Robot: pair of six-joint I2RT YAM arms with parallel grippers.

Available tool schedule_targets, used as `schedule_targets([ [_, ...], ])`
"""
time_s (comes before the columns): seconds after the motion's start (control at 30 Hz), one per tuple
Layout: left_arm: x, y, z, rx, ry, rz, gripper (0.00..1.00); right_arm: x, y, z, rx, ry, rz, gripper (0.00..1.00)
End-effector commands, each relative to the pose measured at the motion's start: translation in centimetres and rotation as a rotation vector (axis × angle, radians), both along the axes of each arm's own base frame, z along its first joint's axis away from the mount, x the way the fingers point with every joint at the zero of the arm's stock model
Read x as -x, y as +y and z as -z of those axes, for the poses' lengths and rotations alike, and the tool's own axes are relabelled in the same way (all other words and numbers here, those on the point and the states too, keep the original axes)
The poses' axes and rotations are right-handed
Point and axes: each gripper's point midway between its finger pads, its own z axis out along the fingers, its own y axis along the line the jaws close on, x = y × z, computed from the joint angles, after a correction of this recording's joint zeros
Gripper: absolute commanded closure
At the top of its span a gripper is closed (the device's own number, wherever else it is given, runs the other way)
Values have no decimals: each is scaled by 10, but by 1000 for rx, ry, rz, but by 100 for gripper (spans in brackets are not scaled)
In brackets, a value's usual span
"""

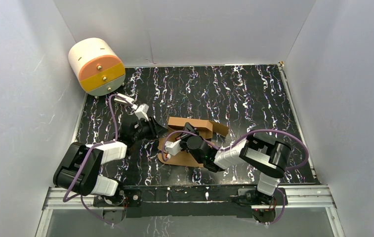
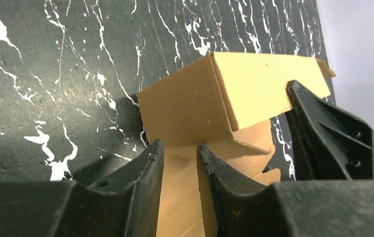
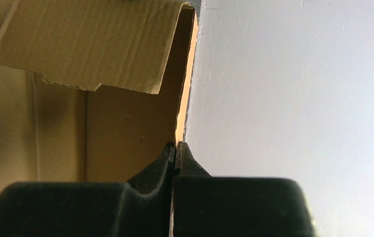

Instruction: Fold the paper box

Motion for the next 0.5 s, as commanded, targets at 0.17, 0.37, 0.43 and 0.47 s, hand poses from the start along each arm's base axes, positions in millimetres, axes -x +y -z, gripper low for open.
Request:
schedule_targets([
  [0.17, -4, -12, -11, -33, -166, 57, 68, 9, 7, 6, -33, 82, -31, 98],
  [0.37, -7, -16, -8, -58, -197, 65, 67, 11, 11, 12, -30, 112, -46, 97],
  [0.43, -9, -17, -7, -67, -208, 67, 67, 12, 12, 13, -30, 126, -50, 97],
  [0.47, -10, -17, -6, -72, -212, 68, 67, 12, 12, 15, -28, 134, -50, 98],
])
